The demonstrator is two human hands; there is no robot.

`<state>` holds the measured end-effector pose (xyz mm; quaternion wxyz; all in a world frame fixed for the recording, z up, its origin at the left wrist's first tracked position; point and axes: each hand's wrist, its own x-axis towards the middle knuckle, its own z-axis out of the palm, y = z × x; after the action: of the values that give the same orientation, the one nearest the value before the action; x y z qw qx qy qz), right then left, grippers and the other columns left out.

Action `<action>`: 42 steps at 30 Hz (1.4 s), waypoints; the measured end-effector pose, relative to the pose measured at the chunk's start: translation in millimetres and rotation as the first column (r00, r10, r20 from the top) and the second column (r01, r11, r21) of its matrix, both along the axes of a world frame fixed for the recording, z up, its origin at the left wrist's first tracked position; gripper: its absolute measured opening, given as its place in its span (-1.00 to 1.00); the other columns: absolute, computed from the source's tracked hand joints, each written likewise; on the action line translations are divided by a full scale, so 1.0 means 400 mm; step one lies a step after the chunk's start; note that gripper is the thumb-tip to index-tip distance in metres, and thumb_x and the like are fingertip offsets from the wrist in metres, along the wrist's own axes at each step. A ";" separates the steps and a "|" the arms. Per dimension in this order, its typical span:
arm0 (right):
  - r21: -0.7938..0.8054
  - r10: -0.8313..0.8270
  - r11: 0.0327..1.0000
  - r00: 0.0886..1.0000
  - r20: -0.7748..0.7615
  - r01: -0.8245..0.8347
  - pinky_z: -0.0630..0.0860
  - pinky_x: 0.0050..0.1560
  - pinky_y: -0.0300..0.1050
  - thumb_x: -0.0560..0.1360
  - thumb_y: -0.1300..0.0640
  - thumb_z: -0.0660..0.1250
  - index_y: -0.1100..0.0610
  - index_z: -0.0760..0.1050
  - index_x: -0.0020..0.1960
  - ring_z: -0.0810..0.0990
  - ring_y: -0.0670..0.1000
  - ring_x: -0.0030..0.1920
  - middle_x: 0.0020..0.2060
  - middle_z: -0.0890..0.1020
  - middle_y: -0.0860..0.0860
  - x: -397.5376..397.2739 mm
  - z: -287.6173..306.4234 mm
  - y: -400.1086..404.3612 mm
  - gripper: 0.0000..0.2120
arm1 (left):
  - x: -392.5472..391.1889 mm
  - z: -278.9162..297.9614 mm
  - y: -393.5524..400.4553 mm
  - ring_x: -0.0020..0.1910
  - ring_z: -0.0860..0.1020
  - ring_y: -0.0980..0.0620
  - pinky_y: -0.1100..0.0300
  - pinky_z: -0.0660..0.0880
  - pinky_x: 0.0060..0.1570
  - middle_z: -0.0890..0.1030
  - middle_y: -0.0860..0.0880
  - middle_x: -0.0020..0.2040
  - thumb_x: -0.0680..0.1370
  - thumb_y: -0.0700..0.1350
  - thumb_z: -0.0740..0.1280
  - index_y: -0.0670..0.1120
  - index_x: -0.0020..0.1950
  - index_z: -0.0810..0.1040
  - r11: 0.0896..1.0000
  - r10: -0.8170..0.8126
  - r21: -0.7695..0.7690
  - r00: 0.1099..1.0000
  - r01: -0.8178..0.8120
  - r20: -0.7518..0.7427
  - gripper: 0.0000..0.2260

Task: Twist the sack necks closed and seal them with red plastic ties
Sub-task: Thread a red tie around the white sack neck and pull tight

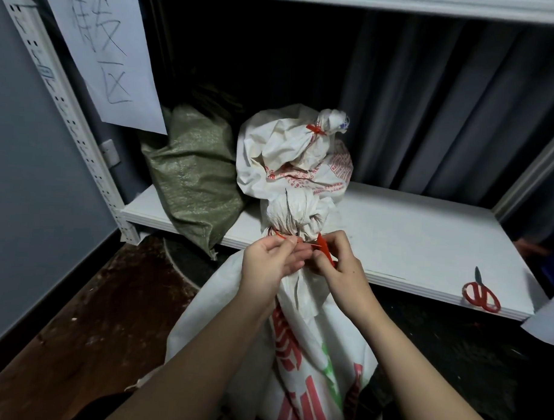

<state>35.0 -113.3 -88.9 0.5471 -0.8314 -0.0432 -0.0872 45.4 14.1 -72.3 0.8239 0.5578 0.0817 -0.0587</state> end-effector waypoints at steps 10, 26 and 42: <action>0.007 0.014 1.000 1.000 -0.012 -0.013 0.52 0.10 0.12 0.56 0.19 0.23 0.03 0.33 -0.08 0.57 -0.18 -0.16 -0.25 0.57 -0.29 0.005 -0.004 -0.004 -0.89 | 0.000 -0.001 -0.004 -0.29 0.67 0.14 0.40 0.52 -0.38 0.70 -0.02 -0.29 0.59 -0.24 0.27 -0.30 -0.03 0.52 1.000 0.009 -0.022 1.000 -0.009 0.008 -0.88; -0.026 0.002 1.000 1.000 -0.012 -0.002 0.50 0.06 0.07 0.56 0.18 0.23 0.00 0.32 -0.07 0.54 -0.13 -0.17 -0.27 0.55 -0.22 0.010 -0.012 0.000 -0.88 | 0.001 -0.003 -0.006 -0.33 0.66 0.15 0.40 0.54 -0.36 0.69 -0.01 -0.33 0.59 -0.24 0.25 -0.25 -0.10 0.52 0.999 0.019 -0.034 1.000 -0.018 0.003 -0.88; -0.293 0.010 0.956 0.999 0.050 0.005 0.44 -0.11 0.01 0.54 0.00 0.21 0.04 0.32 -0.02 0.53 0.05 -0.23 -0.24 0.59 0.02 -0.004 0.002 0.004 -0.87 | -0.006 -0.023 -0.006 -0.48 0.54 0.22 0.40 0.45 -0.43 0.62 0.02 -0.44 0.59 -0.23 0.27 -0.25 -0.21 0.55 0.975 0.085 0.193 0.985 -0.113 0.149 -0.81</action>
<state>33.3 -111.8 -87.9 0.4168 -0.9007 -0.0703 -0.1003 42.9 11.6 -81.4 0.7690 0.6360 0.0573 0.0303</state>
